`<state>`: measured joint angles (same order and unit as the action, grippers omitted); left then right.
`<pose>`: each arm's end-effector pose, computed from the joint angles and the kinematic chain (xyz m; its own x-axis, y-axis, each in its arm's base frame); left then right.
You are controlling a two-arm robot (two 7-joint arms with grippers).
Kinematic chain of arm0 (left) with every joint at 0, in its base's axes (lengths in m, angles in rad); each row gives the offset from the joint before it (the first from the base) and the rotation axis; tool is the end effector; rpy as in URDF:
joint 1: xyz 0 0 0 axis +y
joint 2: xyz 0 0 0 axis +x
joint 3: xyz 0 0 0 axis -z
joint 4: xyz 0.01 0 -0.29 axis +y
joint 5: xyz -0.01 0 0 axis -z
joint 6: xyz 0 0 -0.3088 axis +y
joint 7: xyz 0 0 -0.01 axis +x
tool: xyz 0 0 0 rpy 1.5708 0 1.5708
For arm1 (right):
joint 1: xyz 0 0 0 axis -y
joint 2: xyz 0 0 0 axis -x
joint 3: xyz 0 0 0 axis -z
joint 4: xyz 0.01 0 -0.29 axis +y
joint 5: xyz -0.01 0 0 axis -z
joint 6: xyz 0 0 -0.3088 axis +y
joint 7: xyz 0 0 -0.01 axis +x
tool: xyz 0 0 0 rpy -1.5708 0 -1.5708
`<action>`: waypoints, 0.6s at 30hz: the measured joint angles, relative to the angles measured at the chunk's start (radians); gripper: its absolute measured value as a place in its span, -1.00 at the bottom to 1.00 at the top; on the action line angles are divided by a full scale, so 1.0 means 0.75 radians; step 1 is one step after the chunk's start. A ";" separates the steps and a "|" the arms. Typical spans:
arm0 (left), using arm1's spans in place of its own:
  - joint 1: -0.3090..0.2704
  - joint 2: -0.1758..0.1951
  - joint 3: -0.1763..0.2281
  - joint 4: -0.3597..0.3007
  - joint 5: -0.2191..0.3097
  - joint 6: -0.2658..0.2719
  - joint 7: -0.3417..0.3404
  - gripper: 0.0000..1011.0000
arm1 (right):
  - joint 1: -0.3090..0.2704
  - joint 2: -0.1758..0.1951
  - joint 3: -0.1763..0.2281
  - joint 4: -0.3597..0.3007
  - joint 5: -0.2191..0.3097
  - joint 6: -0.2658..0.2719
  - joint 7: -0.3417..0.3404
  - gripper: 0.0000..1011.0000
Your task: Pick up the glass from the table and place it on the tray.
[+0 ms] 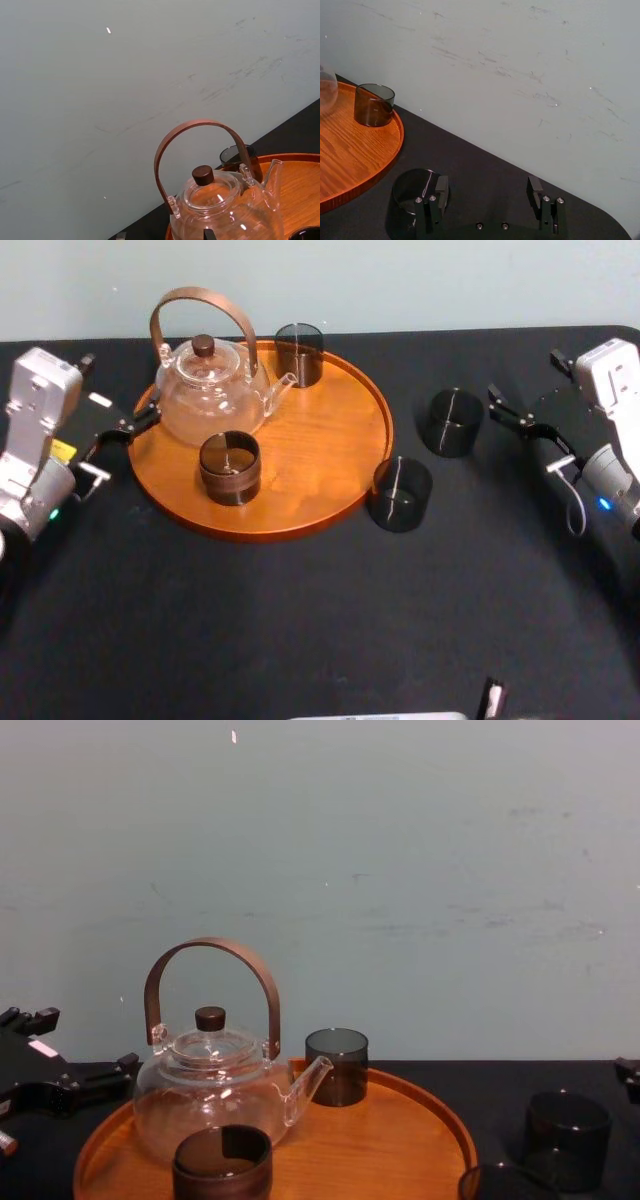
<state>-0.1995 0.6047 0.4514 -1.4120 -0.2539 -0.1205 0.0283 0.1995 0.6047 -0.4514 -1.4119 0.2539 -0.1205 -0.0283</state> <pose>0.3581 0.0827 -0.3023 0.2923 0.8803 0.3737 -0.9553 0.2873 0.0703 0.3581 -0.0827 -0.3023 0.2922 -0.8803 0.3738 0.9553 0.2873 -0.0704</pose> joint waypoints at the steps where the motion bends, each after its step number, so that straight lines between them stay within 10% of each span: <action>1: 0.000 0.000 0.000 0.000 0.000 0.000 0.000 0.98 | 0.000 0.000 0.000 0.000 0.000 0.000 0.000 0.98; 18: 0.000 0.000 0.000 0.000 0.000 0.000 0.000 0.98 | -0.001 -0.002 0.004 0.000 0.001 0.000 0.006 0.98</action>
<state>-0.1995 0.6047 0.4514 -1.4120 -0.2539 -0.1205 0.0283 0.1989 0.6035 -0.4483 -1.4119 0.2543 -0.1206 -0.0241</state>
